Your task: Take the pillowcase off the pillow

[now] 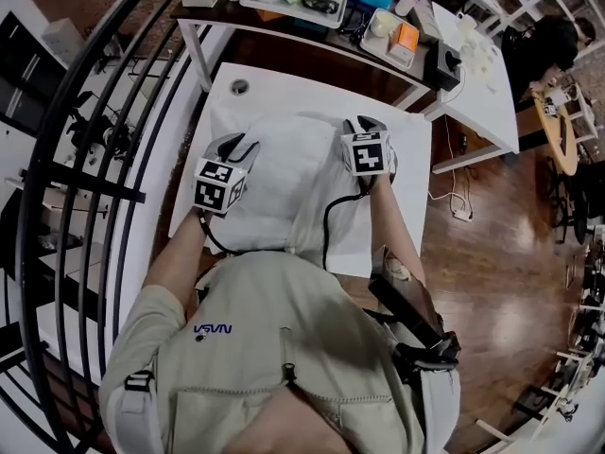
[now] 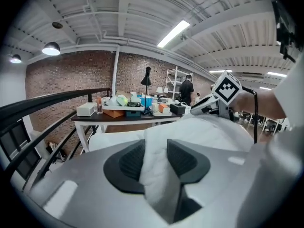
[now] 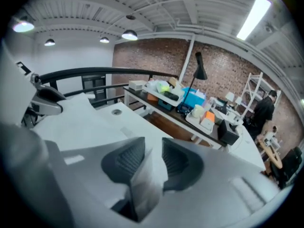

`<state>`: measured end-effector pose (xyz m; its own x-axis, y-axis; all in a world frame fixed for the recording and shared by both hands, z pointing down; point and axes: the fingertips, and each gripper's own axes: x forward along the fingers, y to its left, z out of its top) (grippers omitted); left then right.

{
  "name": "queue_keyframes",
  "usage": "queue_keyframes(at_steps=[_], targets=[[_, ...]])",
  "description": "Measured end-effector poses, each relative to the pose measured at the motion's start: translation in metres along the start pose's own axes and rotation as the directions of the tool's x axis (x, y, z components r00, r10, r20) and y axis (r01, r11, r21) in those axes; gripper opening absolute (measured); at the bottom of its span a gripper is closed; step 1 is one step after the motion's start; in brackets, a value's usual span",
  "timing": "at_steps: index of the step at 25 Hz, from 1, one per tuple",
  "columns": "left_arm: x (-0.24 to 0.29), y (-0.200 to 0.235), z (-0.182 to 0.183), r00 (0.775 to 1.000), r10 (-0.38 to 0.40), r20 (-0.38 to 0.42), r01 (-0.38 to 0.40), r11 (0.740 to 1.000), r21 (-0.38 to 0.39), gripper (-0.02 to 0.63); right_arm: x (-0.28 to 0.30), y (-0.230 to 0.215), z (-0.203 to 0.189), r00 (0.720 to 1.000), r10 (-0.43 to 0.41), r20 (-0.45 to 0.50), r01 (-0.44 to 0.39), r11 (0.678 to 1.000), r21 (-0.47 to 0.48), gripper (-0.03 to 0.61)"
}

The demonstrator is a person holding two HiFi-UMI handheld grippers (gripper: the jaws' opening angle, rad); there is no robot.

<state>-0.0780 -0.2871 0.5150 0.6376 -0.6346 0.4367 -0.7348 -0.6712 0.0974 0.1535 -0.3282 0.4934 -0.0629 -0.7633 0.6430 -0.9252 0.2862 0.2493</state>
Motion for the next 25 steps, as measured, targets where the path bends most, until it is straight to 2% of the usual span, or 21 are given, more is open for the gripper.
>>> queue_keyframes(at_steps=[4, 10, 14, 19, 25], targets=[[-0.016, -0.003, 0.012, 0.998, 0.021, 0.055, -0.021, 1.000, 0.005, 0.181, -0.027, 0.006, 0.018, 0.991, -0.008, 0.136, -0.002, 0.997, 0.080, 0.113], [-0.055, -0.014, 0.014, 0.993, 0.008, 0.121, -0.001, 0.998, -0.060, 0.183, -0.074, 0.034, 0.019, 0.974, -0.030, 0.227, -0.007, 0.987, 0.164, 0.112], [-0.071, -0.036, 0.012, 0.988, -0.052, 0.142, 0.059, 0.997, -0.052, 0.189, -0.098, 0.058, 0.000, 0.972, -0.055, 0.229, 0.008, 0.980, 0.198, 0.112], [-0.083, -0.054, 0.005, 0.978, -0.135, 0.159, 0.141, 0.990, -0.024, 0.201, -0.116, 0.087, -0.030, 0.981, -0.099, 0.170, 0.057, 0.971, 0.233, 0.112], [-0.089, -0.077, -0.016, 0.968, -0.217, 0.126, 0.217, 0.976, 0.013, 0.204, -0.142, 0.123, -0.055, 0.984, -0.113, 0.137, 0.074, 0.963, 0.258, 0.112]])
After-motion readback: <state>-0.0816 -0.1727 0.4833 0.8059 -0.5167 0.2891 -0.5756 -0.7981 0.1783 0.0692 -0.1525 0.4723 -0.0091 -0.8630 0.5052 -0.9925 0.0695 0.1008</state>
